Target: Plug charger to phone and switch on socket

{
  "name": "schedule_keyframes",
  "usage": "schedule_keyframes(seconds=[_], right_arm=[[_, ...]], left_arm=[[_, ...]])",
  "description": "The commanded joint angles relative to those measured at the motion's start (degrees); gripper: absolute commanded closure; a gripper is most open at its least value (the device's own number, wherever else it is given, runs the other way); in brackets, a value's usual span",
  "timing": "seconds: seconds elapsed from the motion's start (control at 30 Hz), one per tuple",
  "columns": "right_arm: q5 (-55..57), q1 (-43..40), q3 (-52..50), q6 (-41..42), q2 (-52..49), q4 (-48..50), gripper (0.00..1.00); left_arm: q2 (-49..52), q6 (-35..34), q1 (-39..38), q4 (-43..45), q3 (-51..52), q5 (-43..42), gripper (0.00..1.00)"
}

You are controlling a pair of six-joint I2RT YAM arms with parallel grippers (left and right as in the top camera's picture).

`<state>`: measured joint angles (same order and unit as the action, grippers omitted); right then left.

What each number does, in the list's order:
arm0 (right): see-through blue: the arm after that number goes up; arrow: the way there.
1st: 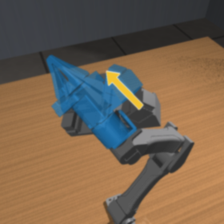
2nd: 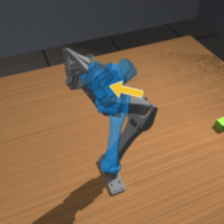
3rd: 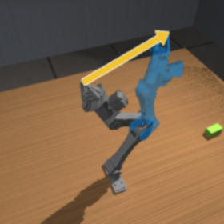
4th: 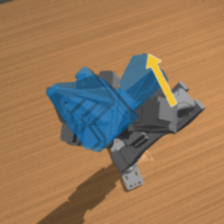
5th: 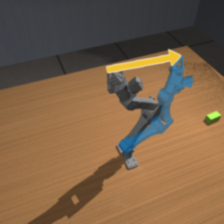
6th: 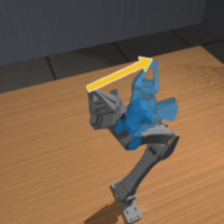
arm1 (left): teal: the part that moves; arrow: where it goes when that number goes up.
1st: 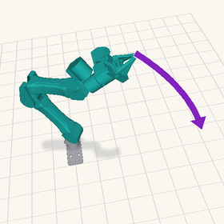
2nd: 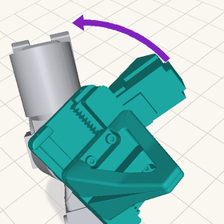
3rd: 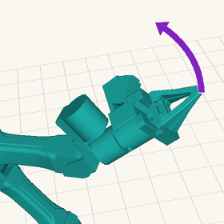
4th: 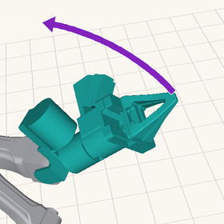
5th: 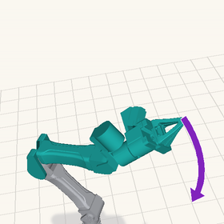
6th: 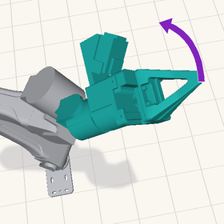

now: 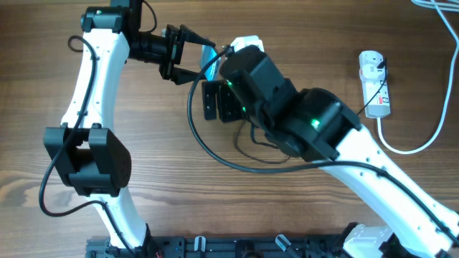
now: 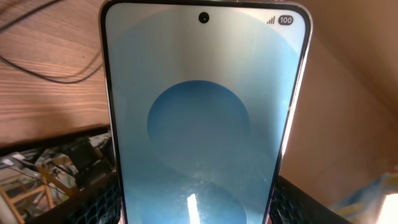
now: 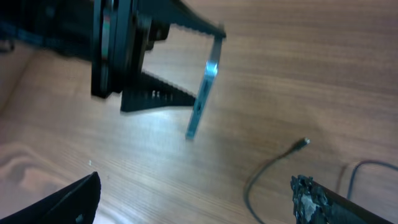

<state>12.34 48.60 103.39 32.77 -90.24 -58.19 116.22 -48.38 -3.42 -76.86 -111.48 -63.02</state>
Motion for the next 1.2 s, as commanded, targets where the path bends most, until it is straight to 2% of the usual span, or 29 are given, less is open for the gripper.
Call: schedule_keyframes(seconds=[0.0,0.07,0.2,0.27,0.33,0.5,0.7,0.8,0.97,1.17], right_arm=[[5.7,0.2,1.0,6.2,-4.6,1.0,0.0],[11.5,0.2,1.0,8.3,-6.5,1.5,0.01],[12.1,-0.1,1.0,9.7,-9.4,1.9,0.02],[12.0,-1.1,1.0,11.3,-9.4,2.3,0.22],[10.8,-2.0,1.0,11.3,-9.4,2.5,0.33],[5.9,-3.0,1.0,10.7,-9.4,4.9,0.41],[5.9,-3.0,1.0,10.8,-9.4,5.3,0.57],[5.9,-3.0,1.0,10.8,-9.4,5.6,0.59],[5.6,-3.0,1.0,10.9,-9.4,6.4,0.69],[5.6,-3.0,1.0,10.8,-9.4,7.2,0.74]], left_arm=[[-2.2,-0.1,-2.0,1.2,-0.2,0.6,0.28],[-2.2,-0.1,-2.8,1.2,-0.2,0.3,0.28],[-2.2,-0.1,-3.1,1.2,-0.2,-2.7,0.28],[-2.2,-0.1,-3.1,1.2,-0.2,-3.3,0.28],[-2.2,-0.1,-3.1,1.2,-0.2,-6.2,0.28],[-2.2,-0.1,-3.1,1.6,-0.2,-7.7,0.27],[-2.2,-0.1,-3.1,1.6,-0.2,-7.9,0.27],[-2.2,-0.1,-3.1,1.6,-0.2,-8.4,0.27],[-2.2,-0.1,-3.1,1.6,-0.2,-10.1,0.27],[-2.2,-0.1,-3.1,1.6,-0.2,-10.1,0.27]])
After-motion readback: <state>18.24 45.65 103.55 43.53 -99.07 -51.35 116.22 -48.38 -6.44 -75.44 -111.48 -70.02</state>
